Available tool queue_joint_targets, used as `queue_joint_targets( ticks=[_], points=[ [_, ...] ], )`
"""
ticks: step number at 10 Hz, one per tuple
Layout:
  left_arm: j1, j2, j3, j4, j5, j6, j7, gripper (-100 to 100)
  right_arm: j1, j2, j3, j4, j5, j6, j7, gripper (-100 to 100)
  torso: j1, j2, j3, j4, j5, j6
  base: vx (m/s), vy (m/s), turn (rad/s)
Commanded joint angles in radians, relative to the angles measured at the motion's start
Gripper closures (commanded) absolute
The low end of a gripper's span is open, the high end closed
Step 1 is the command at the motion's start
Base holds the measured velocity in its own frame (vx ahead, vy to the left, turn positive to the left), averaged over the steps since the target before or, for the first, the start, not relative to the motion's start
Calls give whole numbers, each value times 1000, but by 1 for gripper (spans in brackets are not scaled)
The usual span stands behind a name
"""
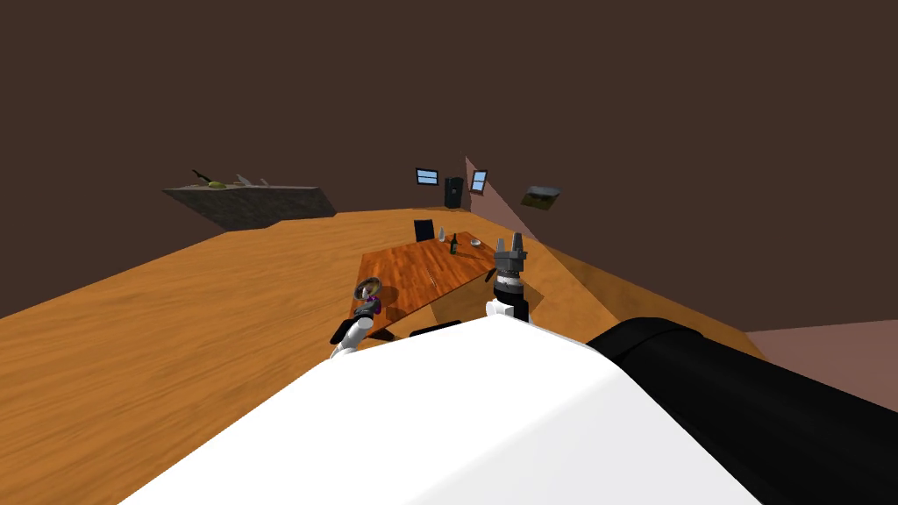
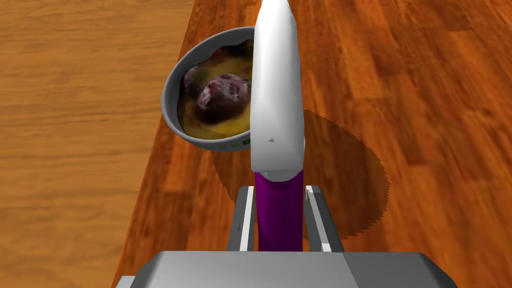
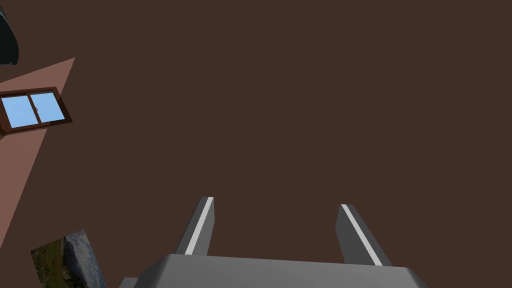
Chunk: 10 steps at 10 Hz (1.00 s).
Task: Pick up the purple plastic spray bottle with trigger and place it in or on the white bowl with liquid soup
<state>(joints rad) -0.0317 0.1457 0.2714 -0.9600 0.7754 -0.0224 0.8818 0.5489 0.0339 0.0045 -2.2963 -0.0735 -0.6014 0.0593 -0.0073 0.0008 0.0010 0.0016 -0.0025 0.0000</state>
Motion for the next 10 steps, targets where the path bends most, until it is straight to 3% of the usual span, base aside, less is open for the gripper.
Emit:
queue_joint_targets(
  ticks=[1,6,8,10],
  points=[
    [-7,4,27,-36,-3,11,-3,100,0,0,0,0,0,0,0,0,0,0,0,0,0,0,-31,-138,66],
    [-61,96,35,-77,50,-11,32,100,0,0,0,0,0,0,0,0,4,3,2,1,0,-2,-44,-97,76],
    [-79,137,49,-86,75,-20,47,100,0,0,0,0,0,0,0,0,4,5,3,2,0,-4,-53,-68,122],
    [-102,201,86,-73,94,-24,62,100,0,0,0,0,0,0,0,0,10,5,4,2,1,-4,-65,27,34]
  ],
)
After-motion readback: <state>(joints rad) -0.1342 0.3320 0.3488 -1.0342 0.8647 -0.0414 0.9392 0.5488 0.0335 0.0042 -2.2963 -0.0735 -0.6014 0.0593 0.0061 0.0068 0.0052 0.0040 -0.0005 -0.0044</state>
